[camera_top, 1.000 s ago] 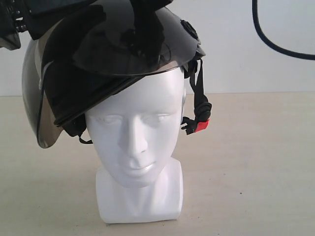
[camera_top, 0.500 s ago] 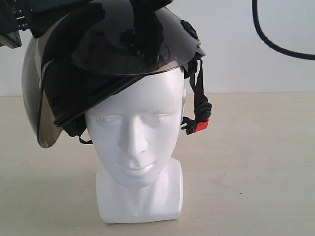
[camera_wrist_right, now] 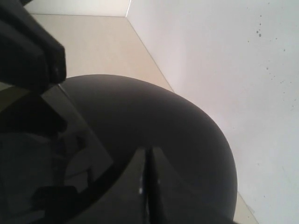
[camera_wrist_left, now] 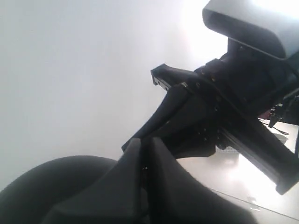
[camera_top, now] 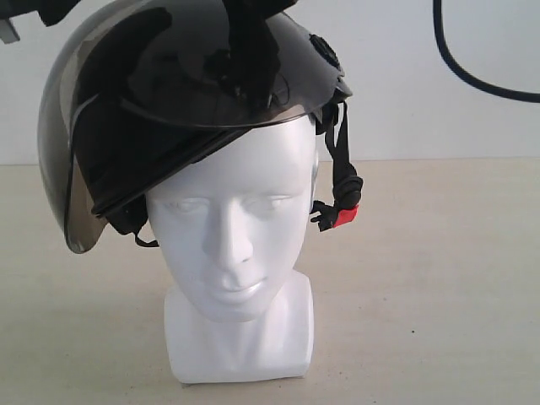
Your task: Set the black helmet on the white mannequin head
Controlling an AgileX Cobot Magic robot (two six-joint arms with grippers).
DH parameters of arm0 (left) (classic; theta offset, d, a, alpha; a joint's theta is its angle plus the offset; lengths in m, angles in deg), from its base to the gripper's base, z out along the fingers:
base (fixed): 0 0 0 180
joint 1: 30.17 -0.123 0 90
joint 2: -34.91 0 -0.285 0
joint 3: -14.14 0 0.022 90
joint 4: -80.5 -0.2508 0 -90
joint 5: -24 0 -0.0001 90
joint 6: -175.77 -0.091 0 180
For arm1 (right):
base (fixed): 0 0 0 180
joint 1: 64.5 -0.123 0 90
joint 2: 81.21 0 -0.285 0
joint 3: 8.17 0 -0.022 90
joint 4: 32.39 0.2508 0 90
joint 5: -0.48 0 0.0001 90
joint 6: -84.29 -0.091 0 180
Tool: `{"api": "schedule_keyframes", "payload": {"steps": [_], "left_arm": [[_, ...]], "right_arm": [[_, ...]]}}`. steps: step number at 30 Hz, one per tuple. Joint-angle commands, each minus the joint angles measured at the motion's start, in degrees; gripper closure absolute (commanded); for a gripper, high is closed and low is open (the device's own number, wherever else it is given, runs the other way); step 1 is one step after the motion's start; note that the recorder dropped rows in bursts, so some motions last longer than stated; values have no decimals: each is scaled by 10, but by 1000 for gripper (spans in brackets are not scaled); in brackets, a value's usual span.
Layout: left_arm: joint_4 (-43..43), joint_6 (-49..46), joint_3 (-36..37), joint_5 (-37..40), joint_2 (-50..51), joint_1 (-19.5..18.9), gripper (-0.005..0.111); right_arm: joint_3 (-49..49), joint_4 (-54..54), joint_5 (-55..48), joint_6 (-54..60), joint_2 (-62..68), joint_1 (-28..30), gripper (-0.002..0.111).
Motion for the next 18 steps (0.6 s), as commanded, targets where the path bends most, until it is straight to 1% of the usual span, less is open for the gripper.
{"api": "schedule_keyframes", "payload": {"steps": [1, 3, 6, 9, 10, 13, 18], "left_arm": [[-11, -3, -12, 41, -8, 1, 102], [-11, -3, -16, 68, -10, 1, 102], [-34, -3, -26, 129, -11, 1, 102], [-56, -3, -37, 210, -11, 0, 102], [-65, -3, -42, 236, -11, -6, 102], [-94, 7, -52, 246, -11, -29, 102], [-154, 68, -58, 224, -9, -79, 102]], "right_arm": [[8, -4, -74, 0, 11, 0, 108], [8, -4, -75, 0, 11, 0, 108], [8, -4, -77, 0, 11, 0, 108], [8, -4, -79, 0, 11, 0, 108], [8, -4, -79, 0, 11, 0, 108], [8, -4, -82, 0, 11, 0, 108], [8, -4, -85, 0, 11, 0, 108]]}}
